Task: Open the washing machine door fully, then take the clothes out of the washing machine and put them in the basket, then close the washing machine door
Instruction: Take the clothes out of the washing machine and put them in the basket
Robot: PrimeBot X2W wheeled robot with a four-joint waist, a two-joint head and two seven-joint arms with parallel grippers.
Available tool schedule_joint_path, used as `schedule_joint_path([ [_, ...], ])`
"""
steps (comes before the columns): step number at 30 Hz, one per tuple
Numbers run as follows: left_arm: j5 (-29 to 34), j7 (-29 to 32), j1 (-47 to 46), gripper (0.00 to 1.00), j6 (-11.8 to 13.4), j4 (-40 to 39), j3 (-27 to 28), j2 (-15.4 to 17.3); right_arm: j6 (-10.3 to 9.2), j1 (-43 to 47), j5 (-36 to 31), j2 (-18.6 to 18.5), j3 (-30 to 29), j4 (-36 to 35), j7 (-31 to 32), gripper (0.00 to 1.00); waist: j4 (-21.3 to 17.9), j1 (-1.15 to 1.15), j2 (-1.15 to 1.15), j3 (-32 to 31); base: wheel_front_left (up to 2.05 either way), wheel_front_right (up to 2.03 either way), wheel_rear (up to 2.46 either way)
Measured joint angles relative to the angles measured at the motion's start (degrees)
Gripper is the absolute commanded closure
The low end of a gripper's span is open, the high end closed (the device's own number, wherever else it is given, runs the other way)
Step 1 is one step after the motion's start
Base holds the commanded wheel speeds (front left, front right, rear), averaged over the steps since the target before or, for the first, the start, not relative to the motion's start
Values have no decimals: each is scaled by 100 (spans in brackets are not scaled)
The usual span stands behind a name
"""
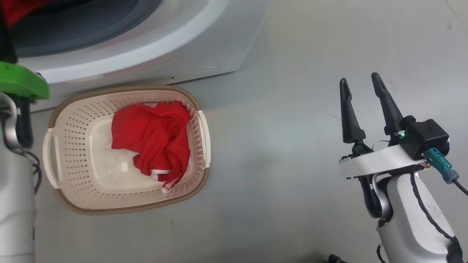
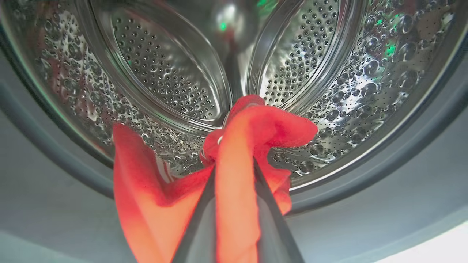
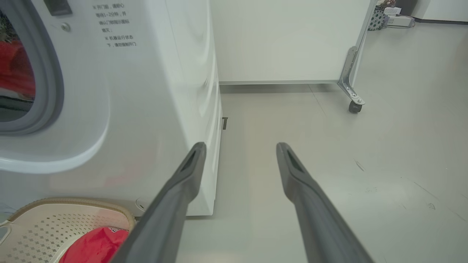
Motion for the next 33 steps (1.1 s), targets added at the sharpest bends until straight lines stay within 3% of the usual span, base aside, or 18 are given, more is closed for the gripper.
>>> schedule_joint_path([
  [11,207,-508,1240,100,125,-457,-288,-333,52,428,-52,-62,-80,147,0,0,356,0,0,-757,0,0,0],
  [27,408,-558,2137,100,212,-1697,-635,-575,51,910,-96,-161,-178,169,0,0,907,0,0,-1575,0,0,0],
  [33,415,-495,2683,100,231,-1808,-753,-690,59,931,-108,-163,-94,144,0,0,1064,0,0,-1790,0,0,0],
])
